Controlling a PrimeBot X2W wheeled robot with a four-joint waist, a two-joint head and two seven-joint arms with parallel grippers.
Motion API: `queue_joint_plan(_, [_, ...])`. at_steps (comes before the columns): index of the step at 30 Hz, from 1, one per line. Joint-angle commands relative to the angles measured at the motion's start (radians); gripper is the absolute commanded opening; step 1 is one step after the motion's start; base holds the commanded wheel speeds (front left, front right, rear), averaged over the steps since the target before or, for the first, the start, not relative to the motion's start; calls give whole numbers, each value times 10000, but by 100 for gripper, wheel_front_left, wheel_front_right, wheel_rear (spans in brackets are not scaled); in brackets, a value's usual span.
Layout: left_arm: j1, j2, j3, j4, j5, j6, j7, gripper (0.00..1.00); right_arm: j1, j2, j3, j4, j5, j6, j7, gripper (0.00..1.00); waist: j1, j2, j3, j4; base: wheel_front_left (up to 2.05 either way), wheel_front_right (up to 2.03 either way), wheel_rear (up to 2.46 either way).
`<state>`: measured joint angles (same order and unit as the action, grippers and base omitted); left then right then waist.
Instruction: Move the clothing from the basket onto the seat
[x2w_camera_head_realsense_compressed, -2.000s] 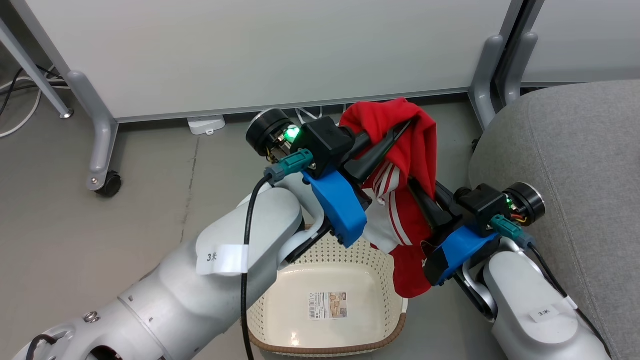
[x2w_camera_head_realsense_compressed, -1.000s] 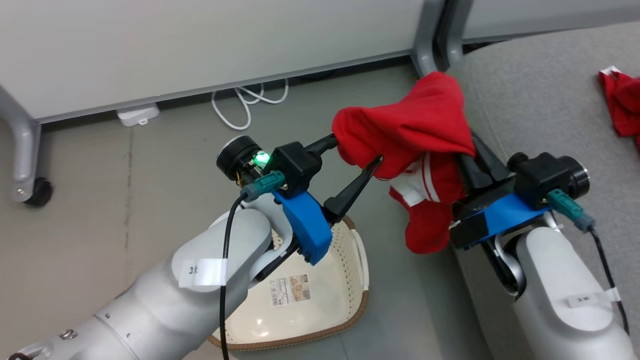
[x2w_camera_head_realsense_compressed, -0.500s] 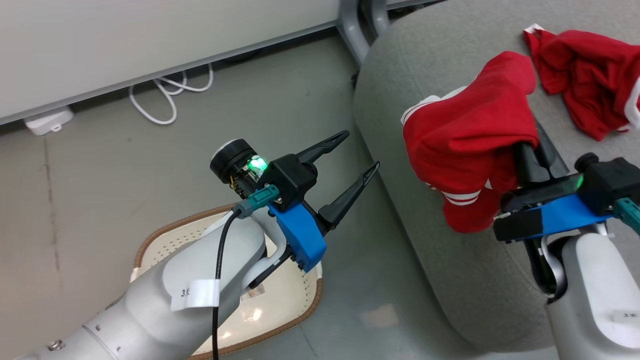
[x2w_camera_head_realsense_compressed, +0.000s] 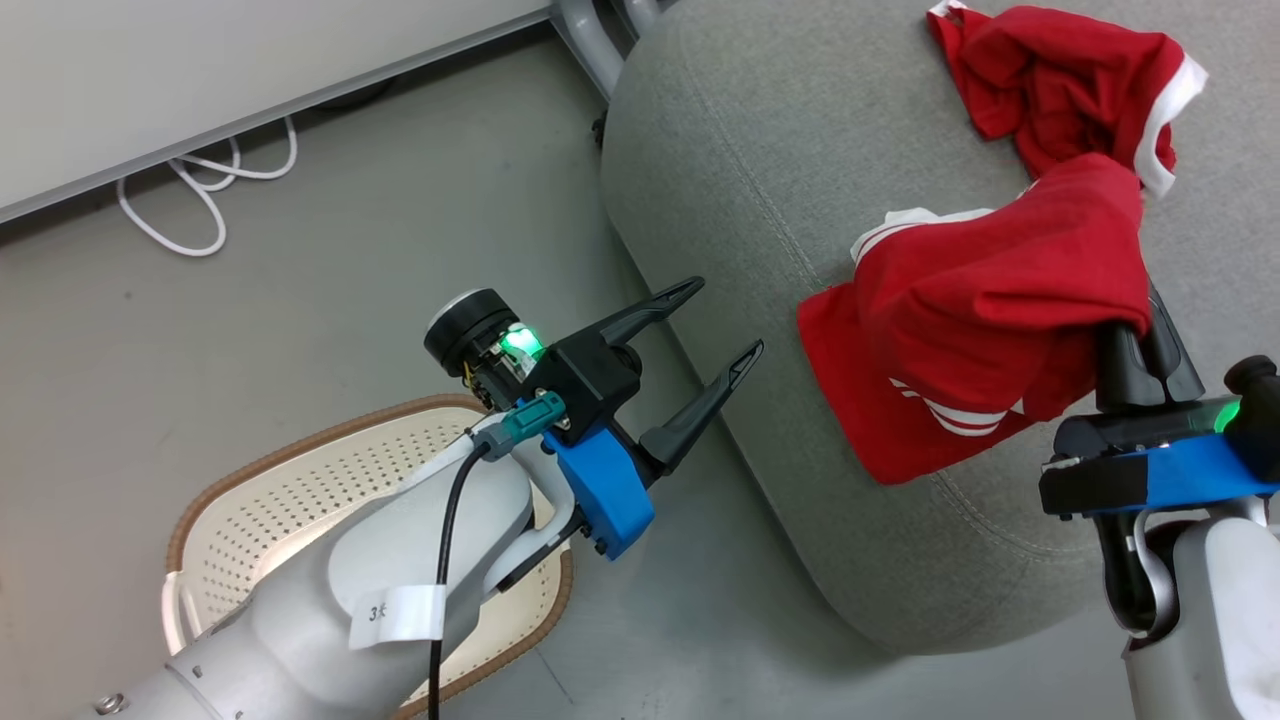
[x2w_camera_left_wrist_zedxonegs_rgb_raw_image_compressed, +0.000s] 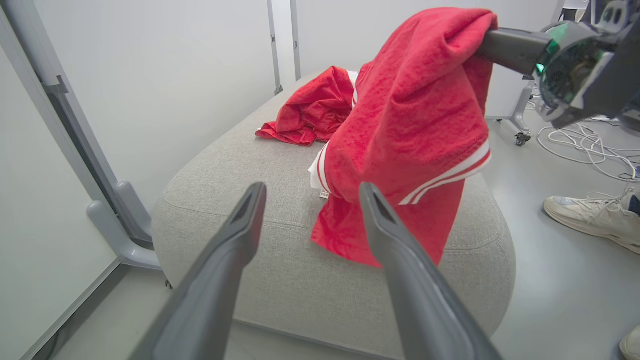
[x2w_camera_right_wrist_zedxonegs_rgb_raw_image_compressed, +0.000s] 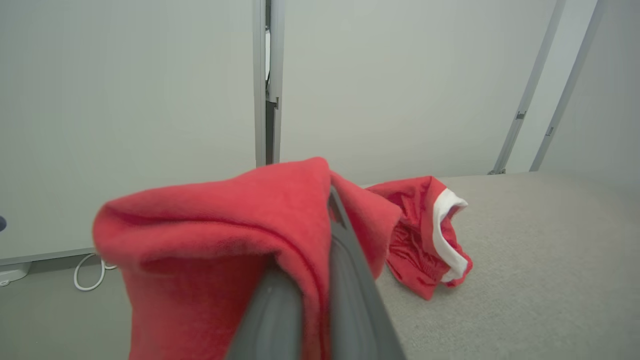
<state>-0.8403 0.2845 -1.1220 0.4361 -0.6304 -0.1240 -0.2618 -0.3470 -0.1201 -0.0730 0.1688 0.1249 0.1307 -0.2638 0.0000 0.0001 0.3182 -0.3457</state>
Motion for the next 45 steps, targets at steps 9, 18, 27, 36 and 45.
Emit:
queue_joint_plan(9, [393, -29, 224, -94, 336, -71, -46, 100, 524, 274, -416, -151, 27, 1, -10, 0, 0, -1, 215, -463, 0, 0, 0])
queue_joint_plan(18, [417, -77, 337, -154, 511, -63, -46, 100, 382, 379, -463, -126, 8, 1, -10, 0, 0, -1, 324, -459, 0, 0, 0])
queue_joint_plan(27, [102, 34, 558, -277, 707, -69, -46, 100, -1099, -136, -47, -540, -118, 1, -12, 0, 0, -1, 884, -387, 0, 0, 0])
queue_joint_plan(36, [-569, 255, 405, -372, 989, -68, -29, 100, -3685, -855, -295, -854, -224, 1, -10, 0, 0, -1, 2134, -131, 0, 0, 0])
queue_joint_plan(45, [-1665, 564, 109, -591, 1209, -70, 174, 100, -6232, -2082, -1941, -743, -186, 1, -9, 0, 0, -1, 3687, 118, 0, 0, 0])
